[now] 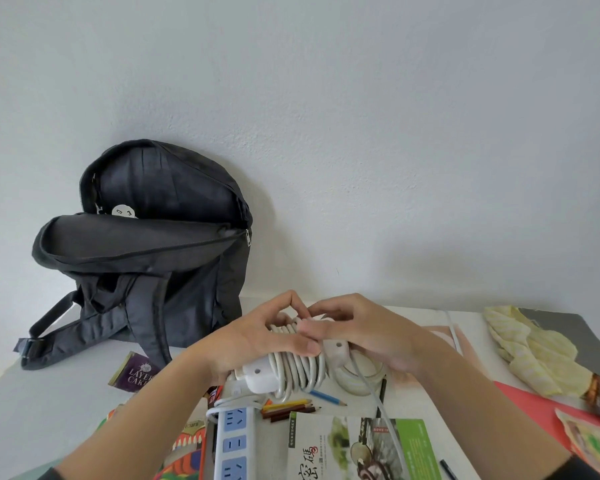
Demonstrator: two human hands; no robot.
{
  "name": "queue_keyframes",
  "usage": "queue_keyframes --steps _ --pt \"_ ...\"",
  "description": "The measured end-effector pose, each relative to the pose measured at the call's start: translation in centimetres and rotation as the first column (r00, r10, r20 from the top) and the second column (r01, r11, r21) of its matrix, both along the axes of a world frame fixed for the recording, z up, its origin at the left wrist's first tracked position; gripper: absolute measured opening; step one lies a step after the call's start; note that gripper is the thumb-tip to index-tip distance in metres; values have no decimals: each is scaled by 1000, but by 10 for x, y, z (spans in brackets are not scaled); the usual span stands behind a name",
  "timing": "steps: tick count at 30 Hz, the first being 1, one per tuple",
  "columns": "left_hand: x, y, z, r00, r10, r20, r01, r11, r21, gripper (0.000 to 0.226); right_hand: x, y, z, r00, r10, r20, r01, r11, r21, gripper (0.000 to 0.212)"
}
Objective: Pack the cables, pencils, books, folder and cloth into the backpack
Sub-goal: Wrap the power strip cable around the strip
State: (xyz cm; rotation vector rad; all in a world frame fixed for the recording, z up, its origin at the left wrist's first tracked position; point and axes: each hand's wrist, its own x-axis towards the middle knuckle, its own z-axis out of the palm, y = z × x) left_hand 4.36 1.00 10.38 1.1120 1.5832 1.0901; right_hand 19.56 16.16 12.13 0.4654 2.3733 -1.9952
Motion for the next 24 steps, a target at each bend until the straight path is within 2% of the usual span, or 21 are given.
queue_keyframes --steps 2,5,7,9,14,18,19,21,24 --pt "-2 1 -2 999 33 2 -33 999 21 69 2 -1 -1 1000 -8 -21 8 999 40 54" --pt "-6 4 -4 992 108 71 -112 991 68 80 1 -3 -6 996 -71 -45 70 997 -12 61" --pt "-5 6 -3 991 114 -67 -109 991 83 85 2 -5 -10 995 -94 -30 94 996 -1 63" --pt "-2 8 -1 969 101 -225 -84 993 83 87 3 -6 -14 996 -88 -21 89 995 40 56" --pt "1 13 -1 919 168 -356 -147 985 85 82 2 -6 -23 984 -173 -42 170 983 -73 57" --pt "2 5 0 918 285 -277 -262 958 119 70 1 -8 -29 963 -266 -46 262 962 -76 53" --pt "0 0 -1 920 281 -274 -248 957 150 61 1 -7 -30 959 -279 -48 275 959 -72 54" --pt "-2 -12 -5 931 164 -326 -105 976 190 47 3 -5 -29 949 -312 -48 305 945 -116 58" --pt "-2 -19 -17 865 51 -499 48 982 184 91 4 0 -30 945 -325 -32 308 920 -240 58"
